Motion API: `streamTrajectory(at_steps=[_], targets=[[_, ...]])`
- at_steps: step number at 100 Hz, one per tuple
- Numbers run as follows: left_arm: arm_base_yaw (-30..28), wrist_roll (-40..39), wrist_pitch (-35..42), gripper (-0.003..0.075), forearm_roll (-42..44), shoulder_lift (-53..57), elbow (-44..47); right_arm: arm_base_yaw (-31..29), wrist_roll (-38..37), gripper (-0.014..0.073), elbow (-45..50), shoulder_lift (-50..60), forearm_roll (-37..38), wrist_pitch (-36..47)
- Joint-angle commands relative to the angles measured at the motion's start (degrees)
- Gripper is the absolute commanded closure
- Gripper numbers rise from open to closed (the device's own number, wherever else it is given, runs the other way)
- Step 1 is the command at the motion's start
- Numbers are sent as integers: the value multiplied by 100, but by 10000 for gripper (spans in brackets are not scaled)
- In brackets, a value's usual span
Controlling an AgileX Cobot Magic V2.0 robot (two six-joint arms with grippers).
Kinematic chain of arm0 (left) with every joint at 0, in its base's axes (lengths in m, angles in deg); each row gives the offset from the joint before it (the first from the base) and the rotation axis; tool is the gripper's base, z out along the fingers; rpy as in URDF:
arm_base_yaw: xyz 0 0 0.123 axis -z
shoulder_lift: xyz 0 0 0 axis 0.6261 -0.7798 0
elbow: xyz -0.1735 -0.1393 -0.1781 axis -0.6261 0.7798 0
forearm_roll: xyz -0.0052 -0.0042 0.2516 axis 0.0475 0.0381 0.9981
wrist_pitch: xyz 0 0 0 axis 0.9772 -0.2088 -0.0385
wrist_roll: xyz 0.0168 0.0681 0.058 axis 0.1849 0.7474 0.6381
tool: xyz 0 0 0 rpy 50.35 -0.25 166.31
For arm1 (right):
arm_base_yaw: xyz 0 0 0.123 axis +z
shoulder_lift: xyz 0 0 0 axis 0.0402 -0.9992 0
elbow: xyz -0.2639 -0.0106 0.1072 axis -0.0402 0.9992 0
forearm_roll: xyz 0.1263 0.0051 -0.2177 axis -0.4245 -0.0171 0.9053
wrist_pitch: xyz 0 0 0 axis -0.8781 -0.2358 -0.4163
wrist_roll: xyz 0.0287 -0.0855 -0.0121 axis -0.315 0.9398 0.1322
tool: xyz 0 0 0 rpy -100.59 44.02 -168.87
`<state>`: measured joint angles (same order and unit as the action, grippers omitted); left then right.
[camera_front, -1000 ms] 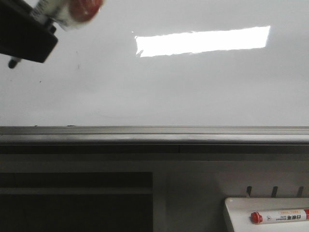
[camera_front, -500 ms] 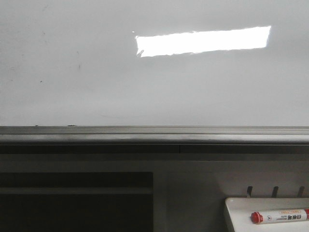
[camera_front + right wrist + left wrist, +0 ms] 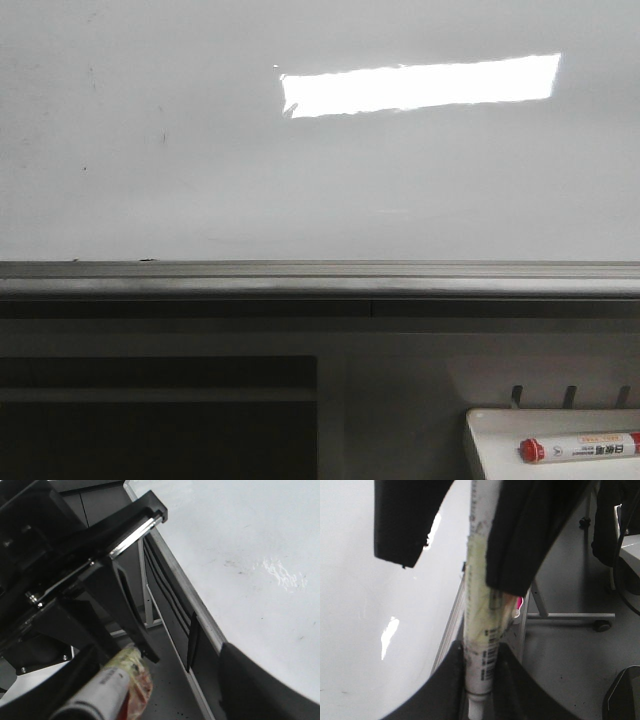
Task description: Write number 2 on whiteboard
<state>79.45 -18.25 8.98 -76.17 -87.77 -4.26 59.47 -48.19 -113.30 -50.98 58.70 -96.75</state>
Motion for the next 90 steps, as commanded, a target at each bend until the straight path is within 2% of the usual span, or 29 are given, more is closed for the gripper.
streamTrajectory(at_steps=[1, 16, 28, 37, 42, 47, 59, 66, 77, 90], targets=[[50, -17, 199, 741, -302, 25, -195, 63, 43, 227, -200, -17, -122, 443], [50, -17, 199, 741, -302, 25, -195, 102, 43, 416, -200, -214, -122, 356], [50, -75, 210, 741, -307, 25, -195, 102, 43, 676, -200, -269, -122, 273], [50, -471, 446, 733, -370, 25, -195, 102, 43, 671, -200, -269, -82, 288], [50, -698, 640, 694, -424, 47, -195, 102, 43, 671, -200, -269, 11, 297], [50, -845, 812, 619, -449, 112, -195, 102, 43, 671, -200, -269, 153, 340], [50, -1235, 1000, 346, -462, 402, -195, 102, 43, 671, -200, -269, 576, 528], [50, -1317, 1015, 255, -462, 691, -195, 74, 43, 671, -200, -269, 782, 663], [50, -1428, 1075, 255, -449, 1290, -195, -111, 43, 671, -200, -269, 857, 975], [35, -1479, 1124, 337, -229, 2098, -195, -563, 43, 671, -200, -279, 857, 1425]])
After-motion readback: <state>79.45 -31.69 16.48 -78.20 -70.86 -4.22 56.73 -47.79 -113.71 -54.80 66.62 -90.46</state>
